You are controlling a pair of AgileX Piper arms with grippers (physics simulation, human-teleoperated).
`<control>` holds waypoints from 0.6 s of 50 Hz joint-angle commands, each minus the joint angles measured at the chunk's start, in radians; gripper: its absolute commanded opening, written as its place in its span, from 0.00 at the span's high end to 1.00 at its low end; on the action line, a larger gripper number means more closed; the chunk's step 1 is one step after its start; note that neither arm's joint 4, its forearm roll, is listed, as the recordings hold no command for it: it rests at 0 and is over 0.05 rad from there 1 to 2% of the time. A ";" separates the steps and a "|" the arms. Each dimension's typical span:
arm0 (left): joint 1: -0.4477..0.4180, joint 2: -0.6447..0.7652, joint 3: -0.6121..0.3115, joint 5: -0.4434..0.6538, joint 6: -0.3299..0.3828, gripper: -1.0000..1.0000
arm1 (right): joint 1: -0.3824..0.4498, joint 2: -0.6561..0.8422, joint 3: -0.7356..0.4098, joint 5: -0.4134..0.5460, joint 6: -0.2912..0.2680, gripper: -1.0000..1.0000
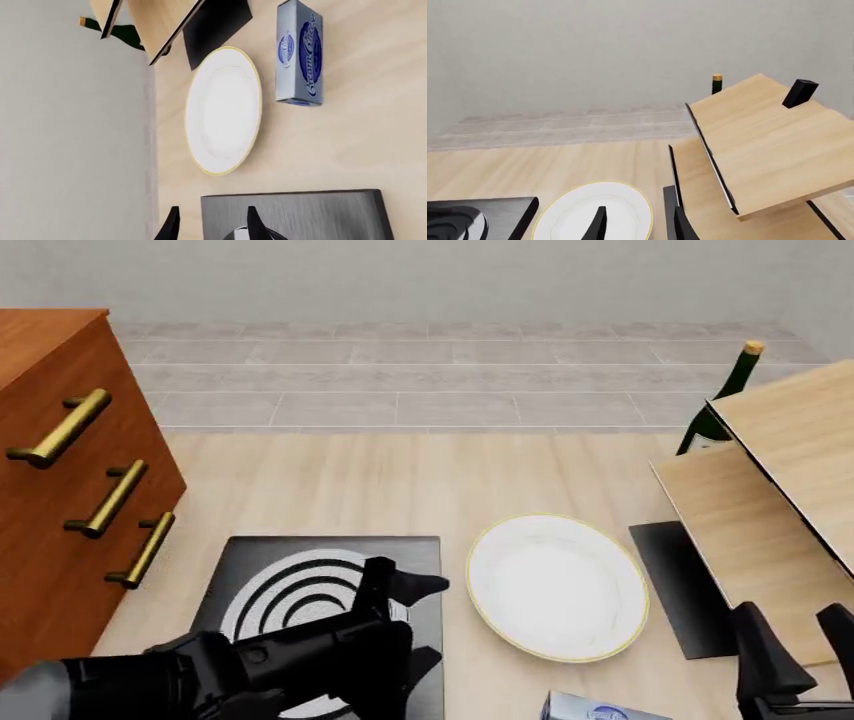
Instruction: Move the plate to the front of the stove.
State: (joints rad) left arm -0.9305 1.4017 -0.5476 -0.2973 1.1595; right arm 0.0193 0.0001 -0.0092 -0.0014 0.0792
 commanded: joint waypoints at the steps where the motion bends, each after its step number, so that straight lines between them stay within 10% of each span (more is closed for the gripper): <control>1: -0.004 0.080 -0.031 -0.031 0.018 0.00 | -0.004 0.000 0.000 -0.001 0.000 0.00; 30: -0.019 0.249 -0.166 -0.033 0.035 0.00 | -0.012 0.000 -0.007 0.004 -0.002 0.00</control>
State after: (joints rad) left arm -0.9424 1.5996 -0.6768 -0.3248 1.1933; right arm 0.0127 0.0001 -0.0131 -0.0006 0.0792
